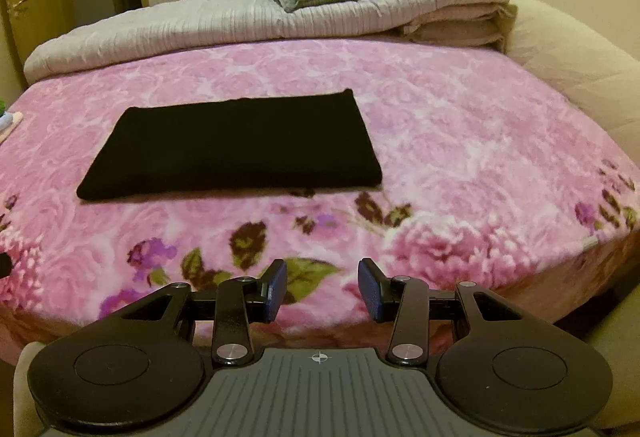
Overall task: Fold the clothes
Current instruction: 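Move both grippers back from the smaller folded black garment, then grasp the edge of the folded black garment with both grippers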
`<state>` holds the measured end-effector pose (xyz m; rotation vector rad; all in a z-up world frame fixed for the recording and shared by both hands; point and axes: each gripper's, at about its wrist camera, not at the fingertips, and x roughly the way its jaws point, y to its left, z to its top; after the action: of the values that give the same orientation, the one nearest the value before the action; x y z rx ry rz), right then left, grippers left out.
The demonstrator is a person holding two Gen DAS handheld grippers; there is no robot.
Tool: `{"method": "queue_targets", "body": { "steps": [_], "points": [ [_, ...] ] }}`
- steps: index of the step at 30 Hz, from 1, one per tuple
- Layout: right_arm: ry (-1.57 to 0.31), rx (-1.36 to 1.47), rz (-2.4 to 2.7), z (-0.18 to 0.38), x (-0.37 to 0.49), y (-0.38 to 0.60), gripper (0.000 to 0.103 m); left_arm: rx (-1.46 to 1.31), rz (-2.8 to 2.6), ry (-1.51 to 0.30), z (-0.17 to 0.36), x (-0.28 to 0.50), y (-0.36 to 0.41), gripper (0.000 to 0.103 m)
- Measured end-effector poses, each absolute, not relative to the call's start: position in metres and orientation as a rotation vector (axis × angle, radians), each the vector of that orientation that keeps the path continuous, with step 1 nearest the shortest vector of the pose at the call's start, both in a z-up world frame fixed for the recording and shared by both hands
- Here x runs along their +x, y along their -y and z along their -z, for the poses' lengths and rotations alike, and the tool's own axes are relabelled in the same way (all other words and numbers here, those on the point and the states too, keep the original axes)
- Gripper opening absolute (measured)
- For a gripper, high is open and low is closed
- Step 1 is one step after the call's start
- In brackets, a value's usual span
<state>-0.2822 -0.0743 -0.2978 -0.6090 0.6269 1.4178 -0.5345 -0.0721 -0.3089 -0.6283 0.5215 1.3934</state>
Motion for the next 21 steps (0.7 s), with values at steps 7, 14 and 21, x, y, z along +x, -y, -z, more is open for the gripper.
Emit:
{"method": "queue_targets", "body": {
  "steps": [7,14,21],
  "points": [
    [-0.604,-0.631,-1.437,0.295,-0.306,0.068,0.043,-0.657,-1.443,-0.478,0.306,-0.578,0.073,0.033],
    [-0.785,-0.457,-1.454,0.308,-0.275,0.054,0.043,-0.836,-1.416,-0.339,0.322,-0.608,0.053,0.044],
    [-1.299,0.075,-1.429,0.370,-0.194,0.015,0.043,-1.146,-1.302,-0.132,0.369,-0.608,-0.012,0.044]
  ]
}}
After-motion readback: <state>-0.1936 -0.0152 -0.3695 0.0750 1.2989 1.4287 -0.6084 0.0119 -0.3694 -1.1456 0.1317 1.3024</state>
